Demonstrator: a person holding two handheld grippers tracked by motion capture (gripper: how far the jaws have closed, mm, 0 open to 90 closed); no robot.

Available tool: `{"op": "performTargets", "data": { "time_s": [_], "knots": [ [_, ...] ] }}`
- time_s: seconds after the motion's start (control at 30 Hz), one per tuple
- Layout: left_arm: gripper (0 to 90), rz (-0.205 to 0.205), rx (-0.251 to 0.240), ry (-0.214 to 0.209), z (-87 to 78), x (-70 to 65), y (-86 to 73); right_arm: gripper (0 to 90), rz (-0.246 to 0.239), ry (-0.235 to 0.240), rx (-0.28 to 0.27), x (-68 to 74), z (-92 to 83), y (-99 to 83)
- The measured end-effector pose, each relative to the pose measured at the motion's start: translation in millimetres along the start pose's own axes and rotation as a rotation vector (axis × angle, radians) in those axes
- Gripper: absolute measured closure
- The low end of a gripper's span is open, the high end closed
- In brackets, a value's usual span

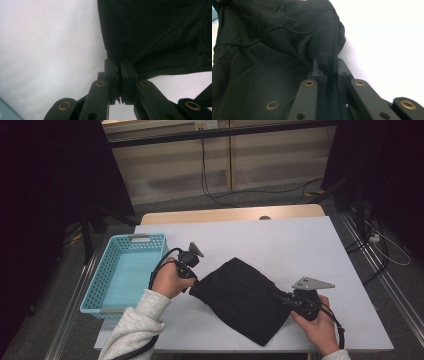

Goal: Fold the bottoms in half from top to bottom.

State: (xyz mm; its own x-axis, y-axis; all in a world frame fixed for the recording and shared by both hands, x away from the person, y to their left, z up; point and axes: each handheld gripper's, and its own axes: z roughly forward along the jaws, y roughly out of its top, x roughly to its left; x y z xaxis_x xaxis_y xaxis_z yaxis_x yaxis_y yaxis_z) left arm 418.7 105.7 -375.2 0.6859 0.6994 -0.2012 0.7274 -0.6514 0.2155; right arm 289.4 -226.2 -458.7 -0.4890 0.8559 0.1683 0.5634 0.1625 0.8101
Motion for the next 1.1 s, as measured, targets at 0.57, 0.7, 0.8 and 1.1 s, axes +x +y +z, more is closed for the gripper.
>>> {"op": "performTargets", "data": {
  "time_s": [0.57, 0.7, 0.8, 1.1],
  "knots": [
    [85.6, 0.006, 0.034, 0.008, -28.6, 11.2, 5.3, 81.8, -0.017, 0.03, -0.009, 13.1, 8.6, 8.3],
    [85.6, 0.014, 0.045, 0.024, -35.9, 12.0, 9.0, 81.8, -0.013, 0.034, -0.024, 14.9, 7.3, 11.4],
    [85.6, 0.015, 0.048, 0.021, -41.5, 14.3, 11.1, 81.8, -0.01, 0.042, -0.03, 16.9, 7.6, 13.5],
    [85.6, 0.02, 0.064, 0.045, -55.4, 19.2, 14.1, 81.8, -0.014, 0.056, -0.058, 23.5, 7.5, 19.3]
  ]
}}
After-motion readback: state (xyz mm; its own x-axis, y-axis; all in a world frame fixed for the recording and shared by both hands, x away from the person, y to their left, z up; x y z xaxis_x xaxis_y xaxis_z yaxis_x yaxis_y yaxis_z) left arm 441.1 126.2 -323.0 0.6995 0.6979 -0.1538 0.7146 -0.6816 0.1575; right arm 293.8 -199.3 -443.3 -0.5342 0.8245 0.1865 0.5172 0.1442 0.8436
